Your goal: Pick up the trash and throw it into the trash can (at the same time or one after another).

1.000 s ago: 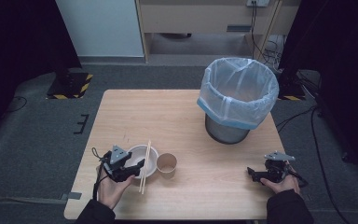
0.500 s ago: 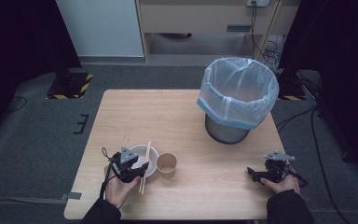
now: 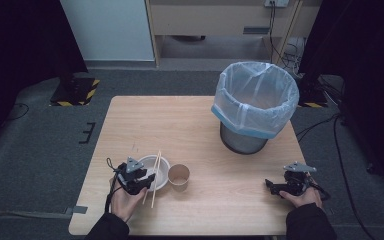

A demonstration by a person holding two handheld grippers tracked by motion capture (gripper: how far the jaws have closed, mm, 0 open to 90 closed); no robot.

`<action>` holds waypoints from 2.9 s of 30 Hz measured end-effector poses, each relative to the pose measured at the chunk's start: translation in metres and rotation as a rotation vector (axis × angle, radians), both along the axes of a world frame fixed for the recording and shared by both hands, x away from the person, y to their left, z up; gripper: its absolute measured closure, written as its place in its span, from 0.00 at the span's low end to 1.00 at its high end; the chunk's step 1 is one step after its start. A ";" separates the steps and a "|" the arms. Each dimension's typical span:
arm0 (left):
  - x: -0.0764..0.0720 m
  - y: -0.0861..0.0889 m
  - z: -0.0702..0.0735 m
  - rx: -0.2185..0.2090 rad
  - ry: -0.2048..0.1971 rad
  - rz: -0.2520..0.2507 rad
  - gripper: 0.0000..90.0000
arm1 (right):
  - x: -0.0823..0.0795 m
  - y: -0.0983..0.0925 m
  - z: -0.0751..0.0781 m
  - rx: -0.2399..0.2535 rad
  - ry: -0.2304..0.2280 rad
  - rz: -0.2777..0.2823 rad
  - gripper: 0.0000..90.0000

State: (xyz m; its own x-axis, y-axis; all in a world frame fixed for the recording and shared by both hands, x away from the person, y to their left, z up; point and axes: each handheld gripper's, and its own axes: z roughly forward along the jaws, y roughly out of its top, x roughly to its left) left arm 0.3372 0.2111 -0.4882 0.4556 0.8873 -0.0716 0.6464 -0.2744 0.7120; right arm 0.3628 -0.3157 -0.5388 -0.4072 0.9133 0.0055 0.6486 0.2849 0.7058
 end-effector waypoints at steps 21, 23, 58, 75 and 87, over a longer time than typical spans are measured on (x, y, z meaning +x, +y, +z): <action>0.002 0.014 0.012 -0.029 -0.007 0.055 0.95 | 0.000 0.000 0.000 0.001 -0.001 0.005 0.01; 0.001 0.016 0.017 -0.040 -0.028 0.058 0.95 | 0.000 0.000 0.000 0.001 -0.001 0.004 0.01; 0.009 0.021 0.106 -0.228 -0.348 0.030 0.95 | 0.000 0.000 0.000 0.000 -0.001 0.005 0.01; 0.033 -0.012 0.170 -0.218 -0.483 -0.026 0.95 | 0.000 0.000 0.000 0.000 -0.002 0.005 0.01; 0.056 -0.055 0.193 -0.253 -0.514 -0.096 0.95 | 0.000 0.000 0.000 0.000 -0.002 0.005 0.01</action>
State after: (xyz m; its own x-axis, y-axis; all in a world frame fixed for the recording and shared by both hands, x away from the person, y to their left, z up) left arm 0.3927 0.1556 -0.2954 0.5658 0.8242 -0.0242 0.1812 -0.0956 0.9788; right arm 0.3631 -0.3153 -0.5390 -0.4119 0.9112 0.0045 0.6458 0.2885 0.7069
